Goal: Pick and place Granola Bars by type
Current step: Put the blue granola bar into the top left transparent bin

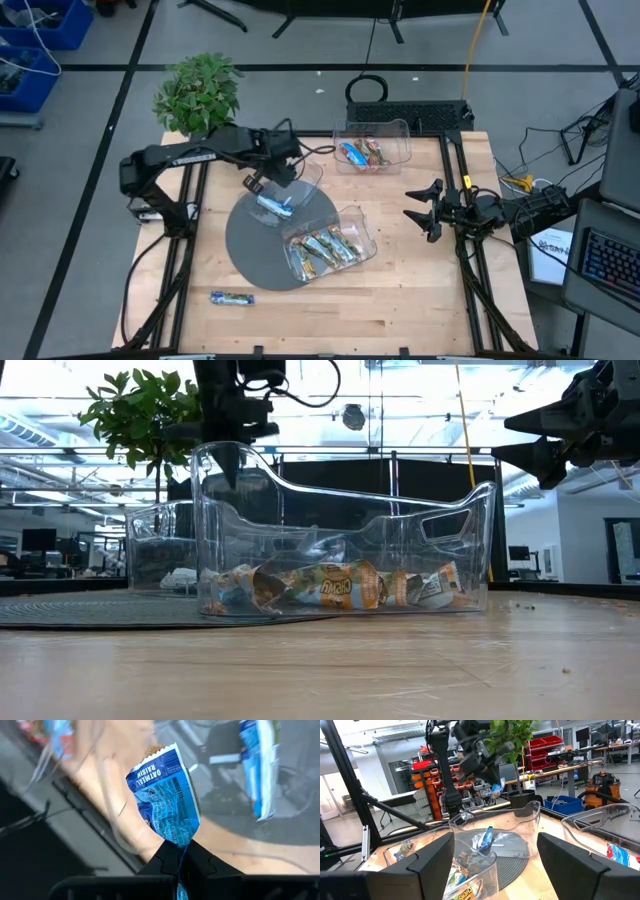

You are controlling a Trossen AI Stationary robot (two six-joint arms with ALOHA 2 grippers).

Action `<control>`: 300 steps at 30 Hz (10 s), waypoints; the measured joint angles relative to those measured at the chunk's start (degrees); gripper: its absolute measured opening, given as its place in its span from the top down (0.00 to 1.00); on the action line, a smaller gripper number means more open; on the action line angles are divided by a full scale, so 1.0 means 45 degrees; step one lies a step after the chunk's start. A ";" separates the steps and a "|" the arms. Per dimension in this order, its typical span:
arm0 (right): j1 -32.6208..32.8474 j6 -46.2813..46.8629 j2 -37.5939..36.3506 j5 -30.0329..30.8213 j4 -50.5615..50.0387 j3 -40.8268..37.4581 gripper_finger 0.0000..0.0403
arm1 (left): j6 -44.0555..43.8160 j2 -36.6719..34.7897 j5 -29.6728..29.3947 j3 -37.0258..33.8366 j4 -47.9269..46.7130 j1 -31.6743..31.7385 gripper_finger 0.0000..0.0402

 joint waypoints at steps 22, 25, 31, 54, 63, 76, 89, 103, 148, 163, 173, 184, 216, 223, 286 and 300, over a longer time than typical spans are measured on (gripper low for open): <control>-0.0003 0.0000 0.0000 -0.0002 0.0000 0.0003 0.31 | 0.0022 0.1239 0.2430 -0.2727 0.1520 0.0235 0.98; -0.0002 0.0000 -0.0003 0.0000 0.0000 0.0000 0.31 | 0.0020 0.1238 0.2597 -0.3046 0.2092 0.0238 0.98; 0.0000 0.0000 0.0000 -0.0002 -0.0002 0.0000 0.31 | -0.0216 0.1238 0.3361 -0.3511 0.3361 0.0257 0.98; -0.0003 0.0000 0.0000 -0.0002 0.0000 -0.0002 0.31 | -0.1081 0.1238 0.2843 -0.4017 0.3370 0.0461 0.65; 0.0000 0.0000 0.0000 -0.0002 -0.0001 -0.0001 0.31 | -0.2459 0.1204 0.1848 -0.3378 0.2429 0.0461 0.47; 0.0002 0.0000 -0.0002 -0.0002 -0.0005 0.0003 0.31 | -0.5986 0.1053 -0.0580 -0.0441 0.0341 0.0024 0.40; -0.0003 0.0000 -0.0005 -0.0002 -0.0001 0.0003 0.31 | -0.8169 -0.0624 -0.3631 0.0916 -0.0226 -0.2427 0.42; 0.0001 0.0000 -0.0005 0.0003 0.0000 0.0000 0.31 | -1.4530 -0.1956 -0.3514 -0.0655 -0.3794 -0.6238 0.43; 0.0002 0.0000 -0.0005 0.0003 0.0000 -0.0002 0.31 | -2.5090 -0.3415 0.4553 -0.8521 0.4940 -1.3770 0.43; 0.0002 0.0000 -0.0003 0.0000 0.0000 0.0003 0.31 | -2.5136 -0.2396 0.4229 -0.9471 0.7165 -1.4110 0.43; -0.0002 0.0000 -0.0004 0.0000 -0.0002 0.0002 0.31 | -2.5062 -0.1071 0.3968 -0.9471 0.8223 -1.4104 0.43; 0.0002 0.0000 0.0000 -0.0001 0.0000 0.0002 0.31 | -2.5454 -0.0646 0.3240 -0.9453 0.8126 -1.4110 0.71; -0.0002 0.0000 -0.0005 -0.0001 -0.0001 -0.0002 0.31 | -2.2969 -0.3833 -0.1871 -0.4997 0.2549 -1.1915 0.98; 0.0002 0.0000 -0.0004 0.0003 0.0000 0.0003 0.31 | -2.0562 -0.3920 -0.3611 -0.2235 0.0819 -1.0670 0.98; 0.0002 0.0000 0.0000 -0.0002 0.0000 0.0003 0.31 | -0.1482 0.0568 0.5196 -0.3409 0.4808 0.1745 0.98; 0.0002 0.0000 0.0000 -0.0002 0.0000 -0.0002 0.31 | -0.1528 0.2337 0.4940 -0.3871 0.6342 0.1517 0.98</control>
